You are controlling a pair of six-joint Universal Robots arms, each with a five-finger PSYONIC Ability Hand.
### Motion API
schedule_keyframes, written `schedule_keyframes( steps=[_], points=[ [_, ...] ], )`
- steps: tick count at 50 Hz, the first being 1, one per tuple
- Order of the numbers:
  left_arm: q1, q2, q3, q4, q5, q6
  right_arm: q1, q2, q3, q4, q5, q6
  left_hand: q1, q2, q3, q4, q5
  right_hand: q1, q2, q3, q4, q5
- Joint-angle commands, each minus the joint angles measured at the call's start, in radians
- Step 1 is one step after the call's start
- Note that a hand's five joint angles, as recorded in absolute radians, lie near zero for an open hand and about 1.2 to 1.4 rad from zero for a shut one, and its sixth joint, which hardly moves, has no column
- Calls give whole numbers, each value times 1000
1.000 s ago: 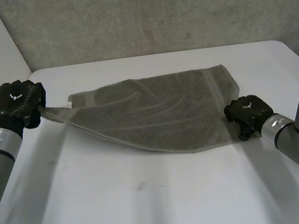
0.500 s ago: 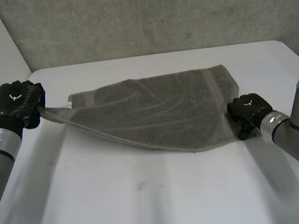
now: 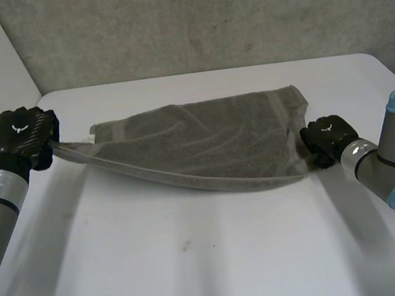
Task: Fold the laundry
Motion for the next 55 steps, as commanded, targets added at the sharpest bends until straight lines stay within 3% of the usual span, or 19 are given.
schedule_keyframes(
  steps=[1,3,12,19,36,44,49,51,55],
  points=[
    [0,0,0,-1,-1,0,0,3,-5,1,0,2,228,179,180,178,184,344,202,194,192,238],
    [0,0,0,0,-1,0,0,5,-13,5,-2,2,228,179,180,178,184,572,429,421,419,465],
    [-5,2,0,-3,-1,1,-12,-78,-18,85,-8,-6,228,179,180,178,184,572,430,422,420,466],
    [-11,12,0,-44,1,4,-44,-118,-81,433,-22,-78,228,179,180,178,184,572,430,422,420,466],
    [-15,20,-20,-49,2,4,-100,-93,-10,413,-81,-67,228,179,180,178,184,572,430,422,420,466],
    [-11,77,-62,-93,5,11,-152,-187,64,501,-80,-104,228,179,180,178,184,572,430,422,420,466],
    [3,161,-118,-164,36,14,-219,-297,137,653,-88,-228,228,179,180,178,184,572,430,422,420,466],
    [29,248,-167,-234,77,17,-251,-343,181,732,-74,-332,228,179,180,178,184,572,430,422,420,466],
    [75,336,-215,-322,136,30,-268,-409,223,797,-71,-399,228,179,180,178,184,572,430,422,420,466]
  ],
)
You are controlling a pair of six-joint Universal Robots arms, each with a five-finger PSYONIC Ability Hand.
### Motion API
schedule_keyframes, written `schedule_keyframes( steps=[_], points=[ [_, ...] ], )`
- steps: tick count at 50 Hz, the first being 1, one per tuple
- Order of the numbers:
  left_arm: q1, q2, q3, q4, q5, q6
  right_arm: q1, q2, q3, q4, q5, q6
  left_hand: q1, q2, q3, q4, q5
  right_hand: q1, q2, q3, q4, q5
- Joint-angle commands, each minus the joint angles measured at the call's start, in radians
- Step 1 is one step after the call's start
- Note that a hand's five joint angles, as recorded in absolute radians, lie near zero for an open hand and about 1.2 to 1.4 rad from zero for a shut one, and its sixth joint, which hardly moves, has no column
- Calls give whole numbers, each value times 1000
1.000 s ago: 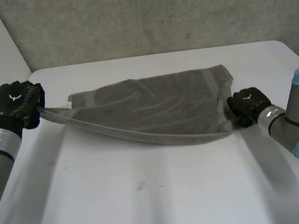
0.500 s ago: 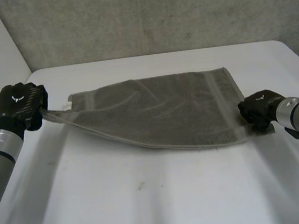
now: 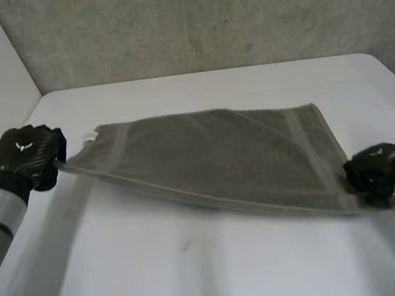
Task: Fold the laundry
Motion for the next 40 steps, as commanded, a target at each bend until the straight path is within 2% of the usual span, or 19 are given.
schedule_keyframes(
  steps=[1,6,13,15,16,18,20,21,23,24,26,27,29,30,31,32,34,38,40],
  points=[
    [81,208,-117,-196,130,28,-59,-159,103,178,8,-191,228,179,180,178,184,414,221,217,207,274],
    [109,259,-147,-285,197,62,-76,-215,108,223,-3,-215,228,179,180,178,184,414,221,217,207,274],
    [127,219,-115,-263,210,73,-63,-198,36,186,0,-184,228,179,180,178,184,414,221,217,207,274],
    [131,109,-50,-209,210,73,-50,-112,-43,160,17,-126,228,179,180,178,184,414,221,217,207,274],
    [131,109,-49,-209,210,73,-50,-112,-44,160,17,-126,228,179,180,178,184,414,221,217,207,274],
    [123,55,-14,-181,208,73,9,-10,-166,157,26,-60,228,179,180,178,184,414,221,217,207,274],
    [92,-52,78,-142,201,68,40,33,-224,156,39,-35,228,179,180,178,184,414,221,217,207,274],
    [92,-53,78,-141,201,68,40,34,-225,156,39,-35,228,179,180,178,184,414,221,217,207,274],
    [28,-184,182,-118,191,68,88,122,-347,156,95,0,228,179,180,178,184,414,221,217,207,274],
    [28,-184,182,-118,191,68,88,123,-347,156,95,0,228,179,180,178,184,414,221,217,207,274],
    [-30,-304,304,-106,143,68,112,205,-451,151,146,15,228,179,180,178,184,414,221,217,207,274],
    [-31,-304,305,-106,142,68,112,206,-452,151,146,15,228,179,180,178,184,414,221,217,207,274],
    [-60,-413,424,-103,57,62,131,282,-552,136,171,34,228,179,180,178,184,414,221,217,207,274],
    [-60,-413,425,-103,56,62,131,282,-553,136,171,34,228,179,180,178,184,414,221,217,207,274],
    [-69,-460,482,-103,15,59,141,319,-599,120,174,49,228,179,180,178,184,414,221,217,207,274],
    [-69,-461,483,-103,15,59,141,319,-599,120,174,49,228,179,180,178,184,414,221,217,207,274],
    [-95,-542,582,-103,-38,49,155,382,-672,85,178,78,228,179,180,178,184,414,221,217,207,274],
    [-115,-608,669,-100,-54,42,166,427,-722,47,195,92,228,179,180,178,184,414,221,217,207,274],
    [-123,-637,707,-94,-60,44,183,453,-751,-11,235,94,228,179,180,178,184,414,221,217,207,274]
  ],
)
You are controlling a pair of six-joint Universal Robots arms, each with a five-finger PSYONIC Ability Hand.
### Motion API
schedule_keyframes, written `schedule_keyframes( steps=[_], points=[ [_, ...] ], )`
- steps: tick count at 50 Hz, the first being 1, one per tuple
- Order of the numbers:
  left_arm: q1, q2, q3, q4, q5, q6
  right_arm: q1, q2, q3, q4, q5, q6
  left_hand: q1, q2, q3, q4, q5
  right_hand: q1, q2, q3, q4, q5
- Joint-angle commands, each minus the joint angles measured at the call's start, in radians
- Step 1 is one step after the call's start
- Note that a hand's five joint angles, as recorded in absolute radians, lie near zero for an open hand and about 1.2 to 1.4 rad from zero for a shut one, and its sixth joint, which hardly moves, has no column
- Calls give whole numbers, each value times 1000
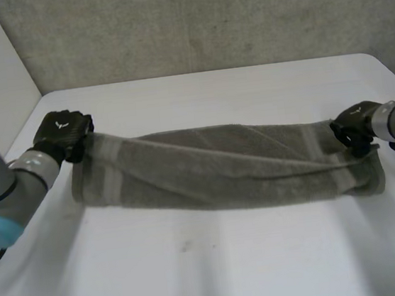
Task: Fold the laundry
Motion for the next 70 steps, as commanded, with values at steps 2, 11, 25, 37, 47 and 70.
schedule_keyframes(
  steps=[2,11,25,37,47,70],
  points=[
    [-41,-175,226,18,-75,-7,35,94,-107,-142,74,21,228,179,180,178,184,414,221,217,203,264],
    [-62,-289,356,20,-132,0,48,144,-153,-241,117,21,228,179,180,178,184,414,221,217,203,264],
    [-64,-329,390,21,-145,2,77,169,-185,-313,120,23,228,179,180,178,184,271,78,74,60,122],
    [-118,-205,308,60,-145,16,101,-81,-39,-483,193,225,-993,-1043,-1042,-1044,-1037,-807,-1000,-1005,-1019,-957],
    [-99,6,145,50,-149,4,84,-351,197,-541,85,248,-993,-1043,-1042,-1044,-1037,-807,-1000,-1005,-1019,-957],
    [-110,337,-305,80,-139,-75,-77,-334,703,-526,-80,262,-993,-1043,-1042,-1044,-1037,-405,-598,-602,-616,-554]
  ],
)
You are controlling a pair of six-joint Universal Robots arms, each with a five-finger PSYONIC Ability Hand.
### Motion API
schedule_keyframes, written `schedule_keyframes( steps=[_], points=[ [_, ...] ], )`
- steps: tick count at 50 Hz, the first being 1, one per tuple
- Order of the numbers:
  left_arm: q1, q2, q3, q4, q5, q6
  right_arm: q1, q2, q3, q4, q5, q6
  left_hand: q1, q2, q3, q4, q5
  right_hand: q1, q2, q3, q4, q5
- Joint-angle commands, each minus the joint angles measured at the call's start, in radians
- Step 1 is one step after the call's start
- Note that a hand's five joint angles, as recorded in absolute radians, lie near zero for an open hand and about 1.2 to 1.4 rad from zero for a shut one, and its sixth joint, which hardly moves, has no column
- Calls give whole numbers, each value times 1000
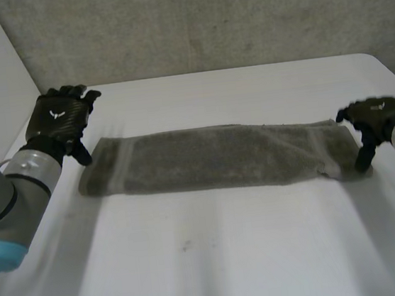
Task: Fold the laundry
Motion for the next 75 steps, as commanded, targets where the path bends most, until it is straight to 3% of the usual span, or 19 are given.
schedule_keyframes(
  steps=[1,10,12,13,15,22,27,33,36,44,46,49,54,64,66,67,68,69,75],
  points=[
    [-2,48,-68,17,2,-25,-39,64,95,-114,-59,0,-3,9,8,7,-28,327,284,280,280,279],
    [6,47,-85,43,1,-29,-49,140,92,-213,-51,-22,-3,9,8,7,-28,621,577,573,573,572],
    [7,47,-85,43,1,-29,-51,150,87,-229,-49,-23,-3,9,8,7,-28,762,718,715,715,713],
    [7,45,-86,43,1,-30,-54,158,84,-245,-49,-31,-3,9,8,7,-28,1061,1018,1014,1014,1013],
    [7,45,-86,43,-1,-30,-57,164,81,-264,-49,-46,-3,9,8,7,-28,1145,1101,1097,1097,1096],
    [6,45,-86,43,-1,-30,-97,169,64,-302,0,-196,-3,9,8,7,-28,1145,1102,1098,1098,1097],
    [7,50,-102,43,1,-29,-195,132,12,-315,167,-454,-3,9,8,7,-28,1145,1102,1098,1098,1097],
    [7,52,-105,43,-1,-29,-204,111,-44,-316,167,-494,-3,9,8,7,-28,1145,1102,1098,1098,1097],
    [9,56,-111,43,-1,-29,-161,83,-76,-313,144,-454,-3,9,8,7,-28,1145,1102,1098,1098,1097],
    [6,61,-115,45,-2,-29,159,35,-140,-319,9,-396,-3,9,8,7,-28,1145,1102,1098,1098,1097],
    [6,68,-117,45,-2,-30,286,72,-169,-321,-57,-400,-3,9,8,7,-28,1145,1102,1098,1098,1097],
    [7,75,-119,45,-4,-29,354,100,-191,-325,-85,-404,-3,9,8,7,-28,1145,1102,1098,1098,1097],
    [7,76,-123,43,-5,-30,588,244,-264,-359,-157,-423,-3,9,8,7,-28,1145,1102,1098,1098,1097],
    [3,76,-132,43,-5,-30,722,425,-284,-359,-178,-446,-3,9,8,7,-28,1145,1102,1098,1098,1097],
    [-2,76,-131,43,-5,-30,728,431,-284,-361,-169,-457,-3,9,8,7,-28,1044,1000,996,996,995],
    [-5,76,-131,45,-5,-30,728,425,-284,-362,-158,-463,-3,9,8,7,-28,442,399,395,395,394],
    [-5,76,-131,45,-5,-30,728,425,-284,-362,-158,-463,-3,9,8,7,-28,436,393,389,389,388],
    [-8,76,-129,45,-5,-30,722,405,-286,-362,-137,-454,-3,9,8,7,-28,-76,-120,-124,-124,-125],
    [-54,73,-100,48,-8,-30,666,247,-258,-358,-2,-277,-3,9,8,7,-28,-76,-120,-124,-124,-125]
  ],
)
